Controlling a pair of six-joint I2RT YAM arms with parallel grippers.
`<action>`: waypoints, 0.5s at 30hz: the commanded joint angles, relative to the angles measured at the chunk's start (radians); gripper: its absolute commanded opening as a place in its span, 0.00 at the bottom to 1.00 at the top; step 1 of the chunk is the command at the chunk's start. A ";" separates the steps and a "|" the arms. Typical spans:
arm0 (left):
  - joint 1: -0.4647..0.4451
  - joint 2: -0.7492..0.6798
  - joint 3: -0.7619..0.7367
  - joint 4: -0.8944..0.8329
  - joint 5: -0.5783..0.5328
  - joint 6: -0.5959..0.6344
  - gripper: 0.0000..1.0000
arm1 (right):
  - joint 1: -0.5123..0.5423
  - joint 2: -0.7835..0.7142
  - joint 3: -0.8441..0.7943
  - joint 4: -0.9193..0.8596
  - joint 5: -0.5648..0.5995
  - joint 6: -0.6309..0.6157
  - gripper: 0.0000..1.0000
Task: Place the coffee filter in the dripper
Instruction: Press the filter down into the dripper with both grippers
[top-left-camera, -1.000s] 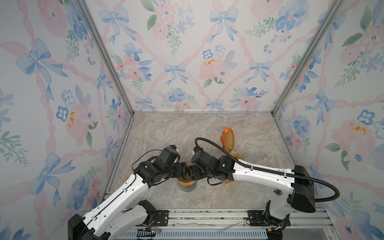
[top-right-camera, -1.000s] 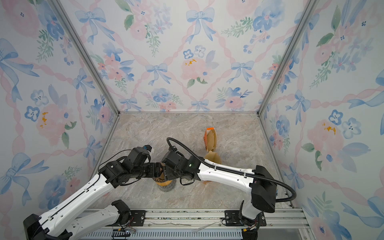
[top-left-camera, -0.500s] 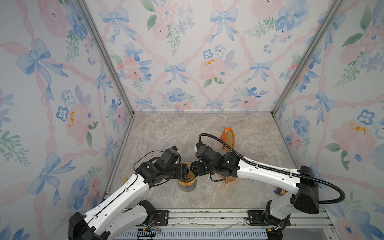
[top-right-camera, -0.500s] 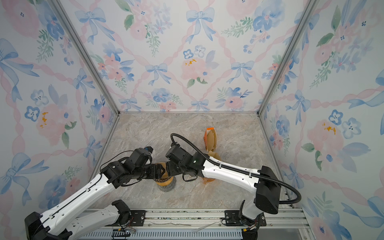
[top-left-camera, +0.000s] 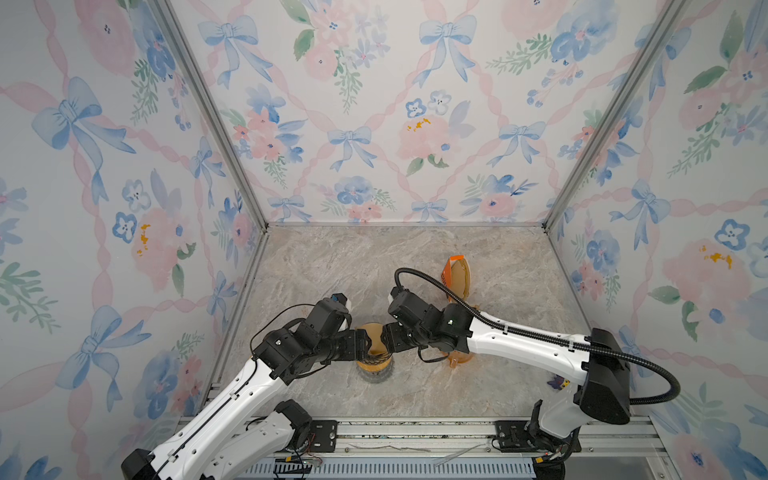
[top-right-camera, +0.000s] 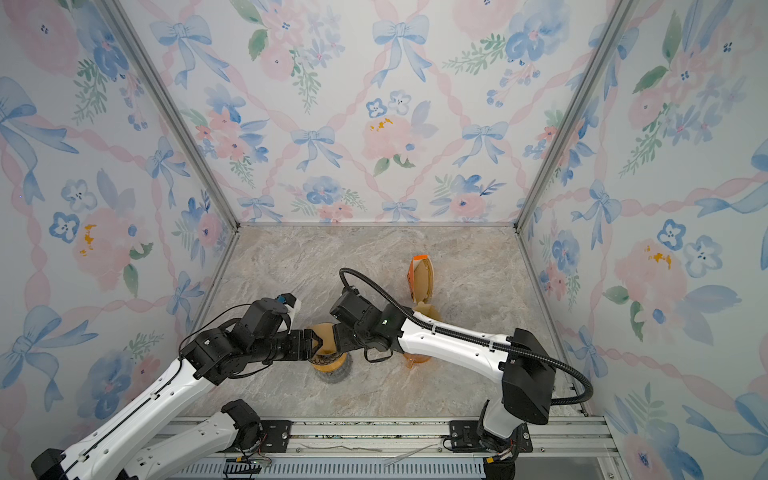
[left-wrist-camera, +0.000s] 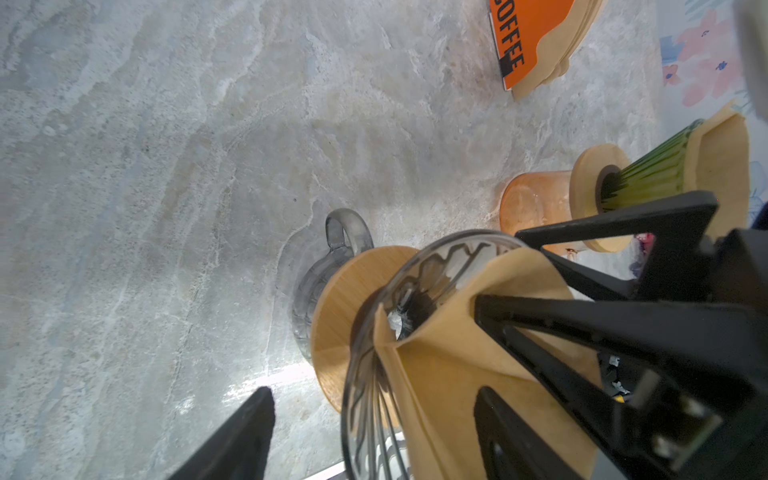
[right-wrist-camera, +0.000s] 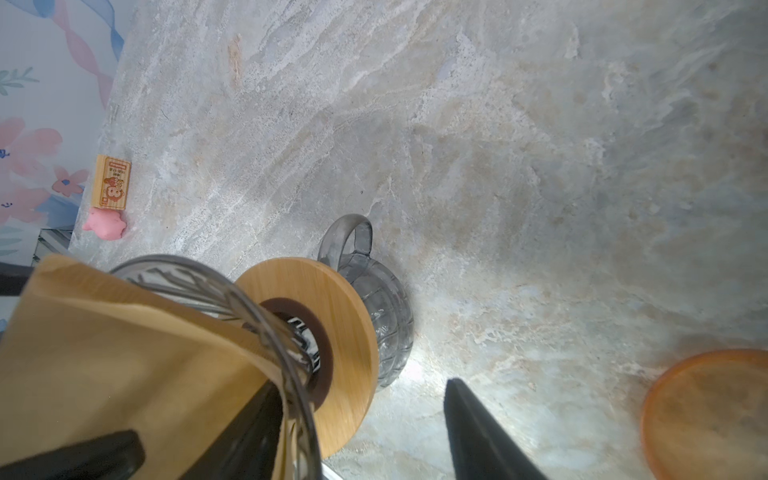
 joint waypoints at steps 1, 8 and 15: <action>0.005 0.002 0.010 -0.042 -0.004 -0.003 0.74 | -0.010 0.016 0.025 -0.037 0.019 -0.009 0.64; 0.008 0.025 0.003 -0.065 -0.041 -0.010 0.71 | -0.012 0.017 0.033 -0.058 0.034 -0.005 0.64; 0.008 0.063 -0.006 -0.064 -0.062 -0.016 0.71 | -0.010 -0.008 0.009 -0.037 0.030 -0.014 0.64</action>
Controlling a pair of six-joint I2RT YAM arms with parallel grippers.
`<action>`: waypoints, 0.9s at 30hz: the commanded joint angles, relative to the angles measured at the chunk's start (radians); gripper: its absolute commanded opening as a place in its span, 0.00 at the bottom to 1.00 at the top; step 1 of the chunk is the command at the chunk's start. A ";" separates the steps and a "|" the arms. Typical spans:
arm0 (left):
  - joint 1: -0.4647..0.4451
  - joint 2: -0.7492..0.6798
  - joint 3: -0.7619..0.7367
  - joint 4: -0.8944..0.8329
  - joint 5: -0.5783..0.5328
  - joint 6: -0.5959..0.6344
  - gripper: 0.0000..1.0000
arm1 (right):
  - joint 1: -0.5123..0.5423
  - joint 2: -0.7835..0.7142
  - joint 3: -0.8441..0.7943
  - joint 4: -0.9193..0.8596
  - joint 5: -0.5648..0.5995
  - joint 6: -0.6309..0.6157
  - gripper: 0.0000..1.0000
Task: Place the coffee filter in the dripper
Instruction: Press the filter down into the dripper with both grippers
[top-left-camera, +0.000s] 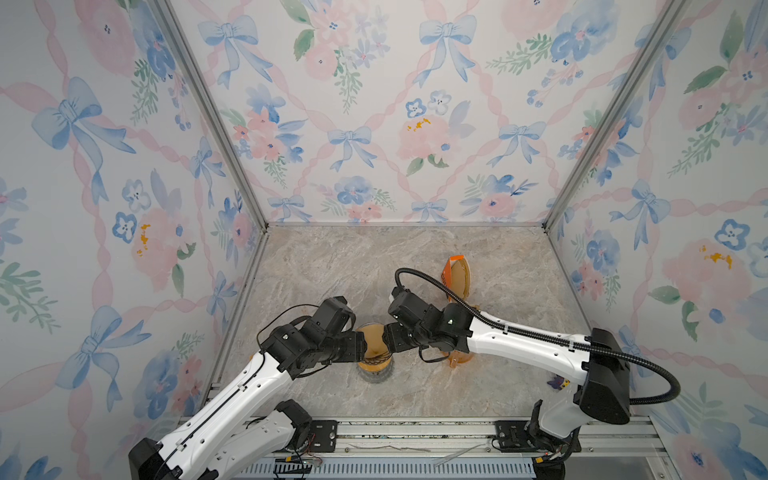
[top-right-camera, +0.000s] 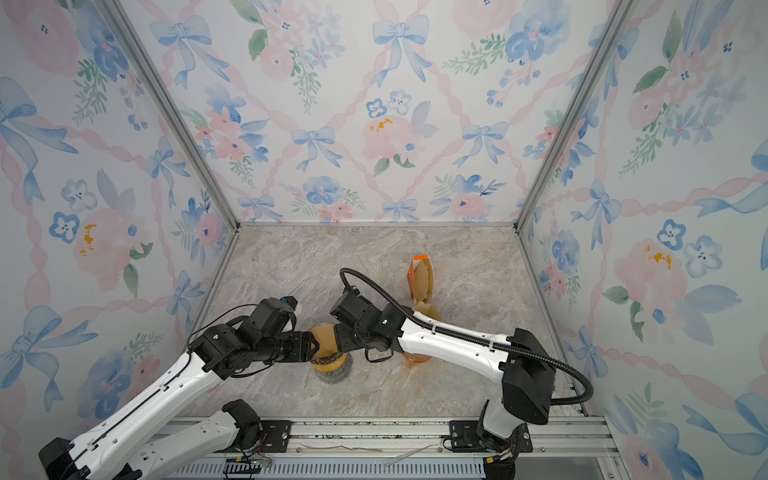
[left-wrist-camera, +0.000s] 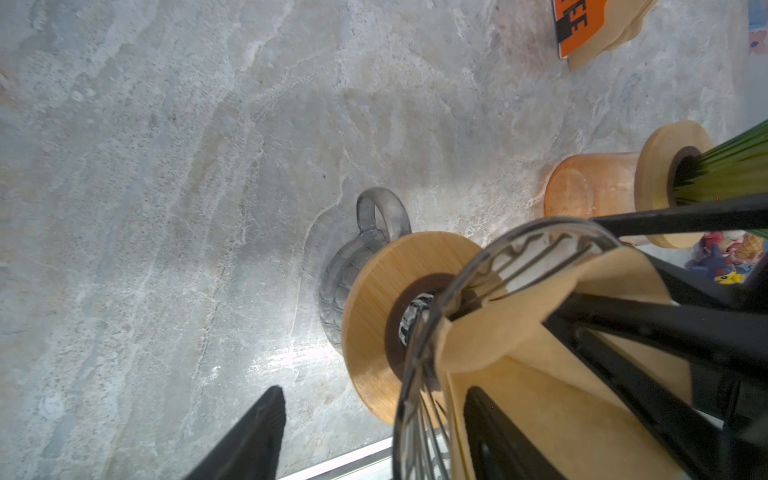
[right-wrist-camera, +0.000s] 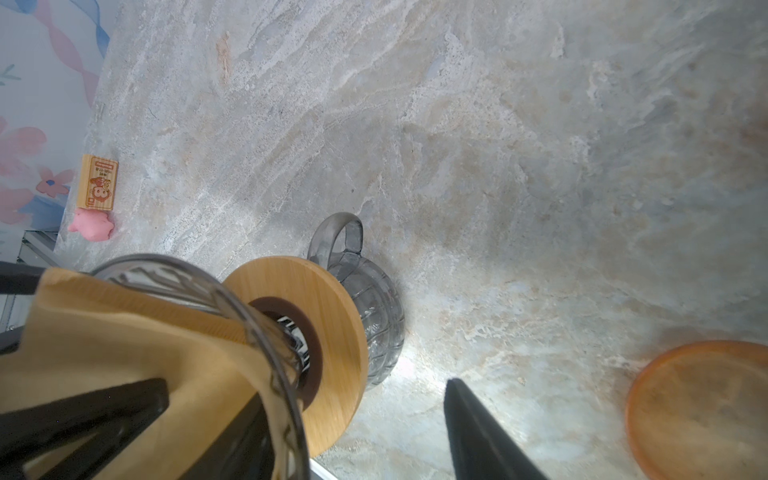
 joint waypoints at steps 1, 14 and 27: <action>0.007 0.009 -0.005 -0.022 -0.030 -0.015 0.70 | -0.012 -0.011 0.003 -0.017 0.015 -0.015 0.64; 0.006 0.042 -0.025 -0.022 -0.043 -0.018 0.69 | -0.011 -0.027 -0.054 0.041 -0.056 -0.014 0.64; 0.006 0.046 -0.001 -0.017 -0.024 -0.016 0.69 | -0.014 -0.079 -0.001 0.066 -0.149 -0.049 0.68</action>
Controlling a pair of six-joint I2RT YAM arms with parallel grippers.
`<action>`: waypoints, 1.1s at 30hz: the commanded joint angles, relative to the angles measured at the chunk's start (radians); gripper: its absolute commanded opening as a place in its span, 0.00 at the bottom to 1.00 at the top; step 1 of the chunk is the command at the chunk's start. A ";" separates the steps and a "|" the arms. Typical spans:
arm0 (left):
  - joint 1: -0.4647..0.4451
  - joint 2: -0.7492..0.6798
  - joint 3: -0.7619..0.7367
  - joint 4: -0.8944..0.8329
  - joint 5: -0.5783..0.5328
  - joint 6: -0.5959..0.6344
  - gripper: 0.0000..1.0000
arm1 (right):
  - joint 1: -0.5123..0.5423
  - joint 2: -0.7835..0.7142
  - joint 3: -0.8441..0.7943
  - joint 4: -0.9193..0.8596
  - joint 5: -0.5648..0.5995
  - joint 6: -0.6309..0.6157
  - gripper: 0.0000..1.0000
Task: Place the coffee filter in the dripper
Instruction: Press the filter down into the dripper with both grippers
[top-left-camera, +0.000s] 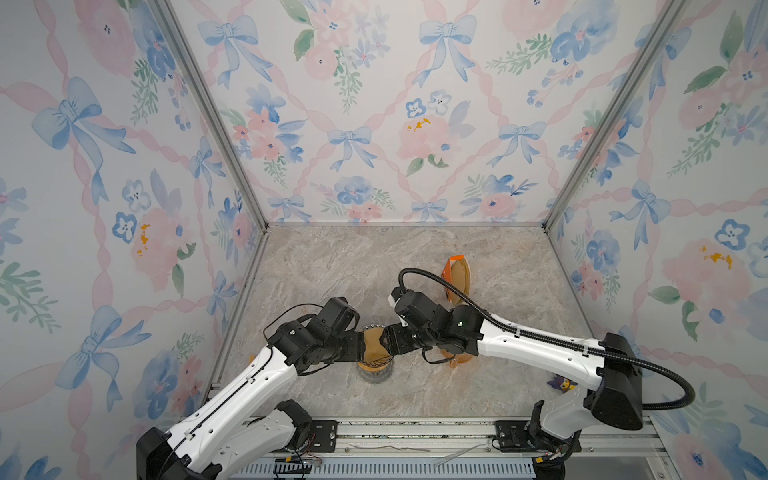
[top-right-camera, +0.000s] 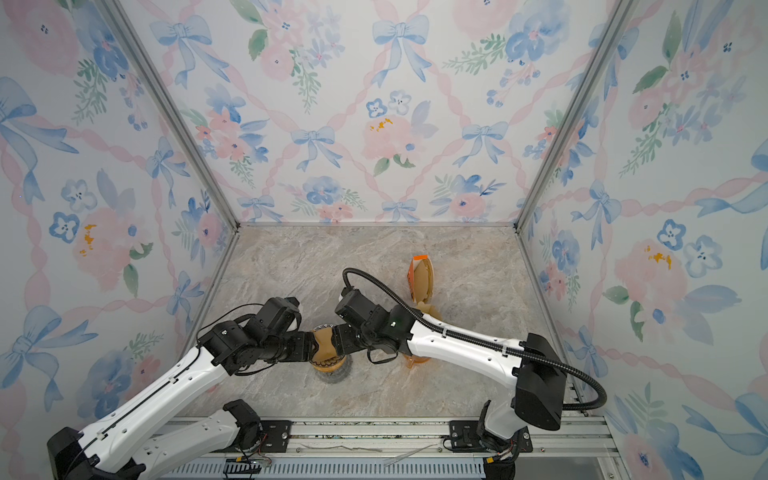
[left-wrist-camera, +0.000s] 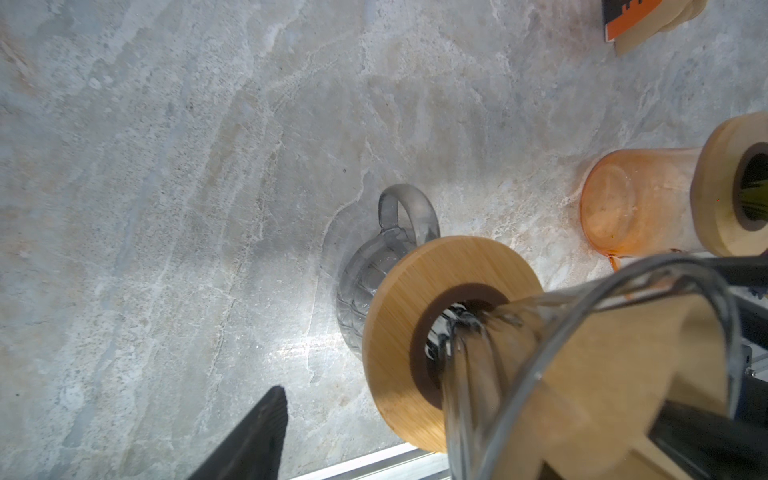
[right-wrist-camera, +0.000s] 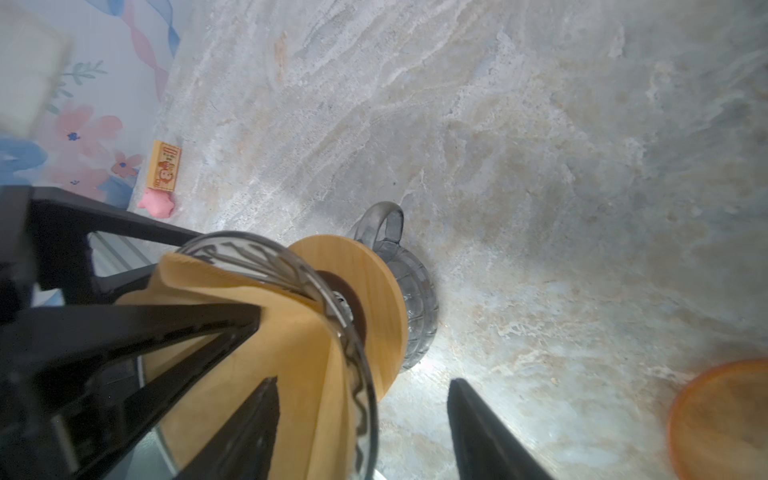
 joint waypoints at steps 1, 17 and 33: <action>0.007 0.004 0.010 -0.014 0.004 -0.017 0.69 | -0.012 -0.002 0.042 0.001 -0.054 -0.023 0.69; 0.021 0.005 0.050 -0.014 0.024 -0.012 0.71 | 0.055 0.109 0.099 -0.135 0.048 -0.026 0.70; 0.062 0.056 0.089 0.010 0.047 0.014 0.76 | 0.071 0.196 0.139 -0.176 0.040 -0.054 0.70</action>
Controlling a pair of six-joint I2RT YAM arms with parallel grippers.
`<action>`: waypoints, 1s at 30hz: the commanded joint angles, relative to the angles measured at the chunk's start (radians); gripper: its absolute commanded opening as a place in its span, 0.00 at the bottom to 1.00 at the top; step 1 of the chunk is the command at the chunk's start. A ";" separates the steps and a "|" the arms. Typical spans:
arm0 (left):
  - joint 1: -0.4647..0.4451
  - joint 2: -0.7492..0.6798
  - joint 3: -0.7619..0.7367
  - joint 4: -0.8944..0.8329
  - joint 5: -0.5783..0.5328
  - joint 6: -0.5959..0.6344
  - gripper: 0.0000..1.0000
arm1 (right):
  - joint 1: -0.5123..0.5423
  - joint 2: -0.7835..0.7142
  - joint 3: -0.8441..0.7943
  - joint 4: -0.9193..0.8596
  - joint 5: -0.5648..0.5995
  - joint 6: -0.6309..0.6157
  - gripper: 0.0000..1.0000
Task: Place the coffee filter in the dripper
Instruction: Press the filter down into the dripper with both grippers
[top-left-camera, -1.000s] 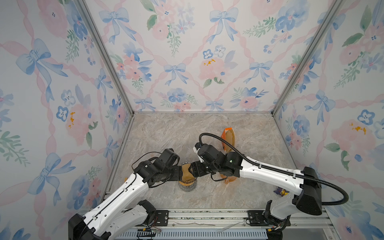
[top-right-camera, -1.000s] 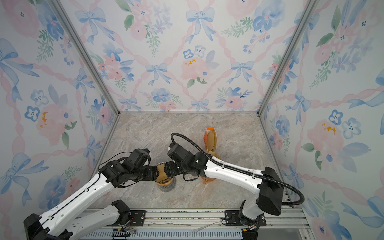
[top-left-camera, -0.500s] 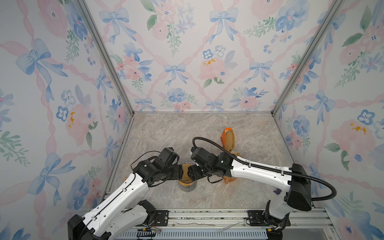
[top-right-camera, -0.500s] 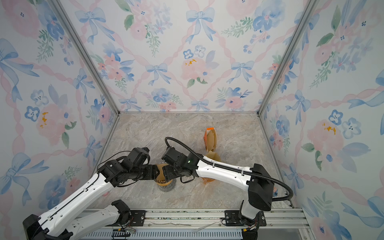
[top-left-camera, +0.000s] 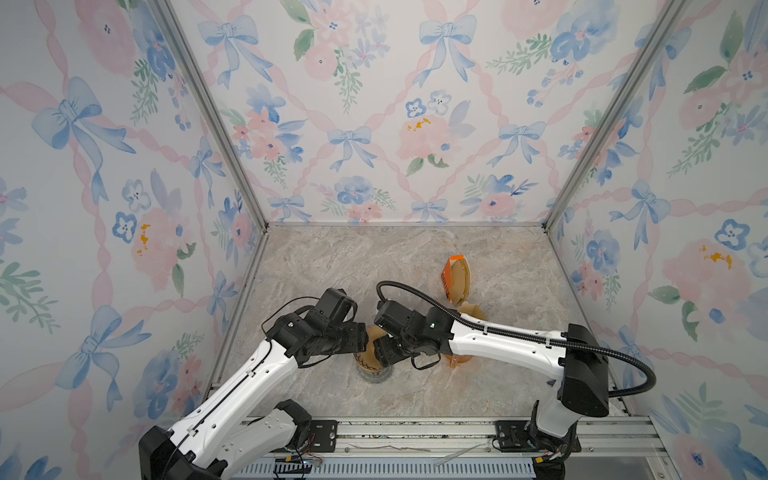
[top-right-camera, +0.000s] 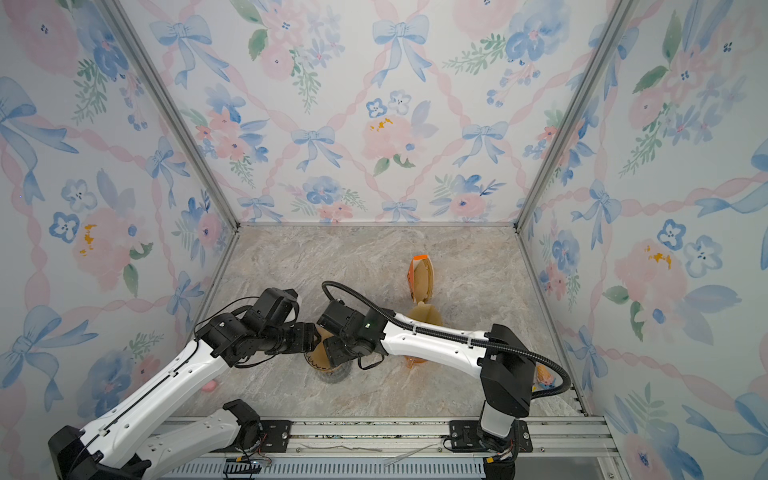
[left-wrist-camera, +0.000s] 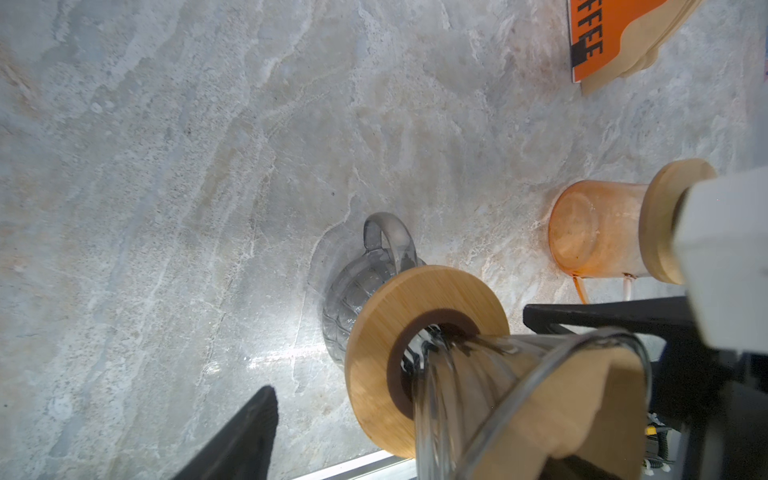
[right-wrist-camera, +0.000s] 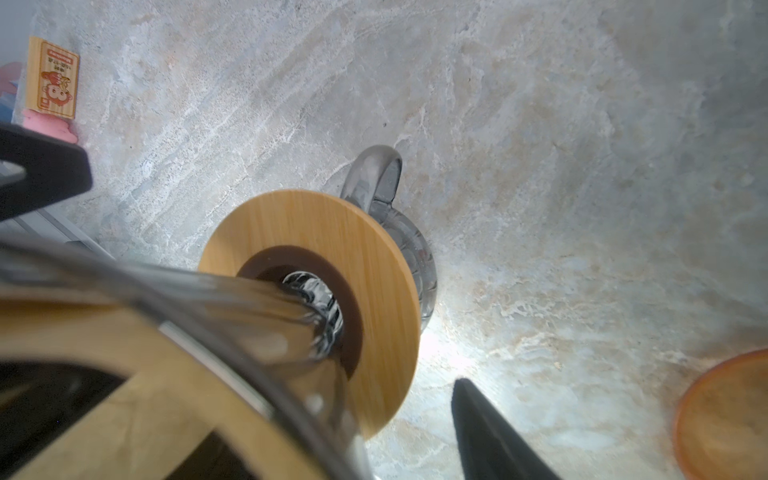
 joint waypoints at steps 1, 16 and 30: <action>0.010 0.016 0.020 0.009 0.005 0.014 0.76 | 0.009 0.015 0.028 -0.035 0.009 -0.017 0.70; 0.030 0.022 -0.033 0.016 -0.007 0.033 0.77 | -0.079 -0.048 -0.022 0.072 -0.062 0.004 0.70; 0.047 -0.008 -0.030 0.031 0.044 0.045 0.80 | -0.081 0.027 0.015 -0.009 0.038 0.021 0.69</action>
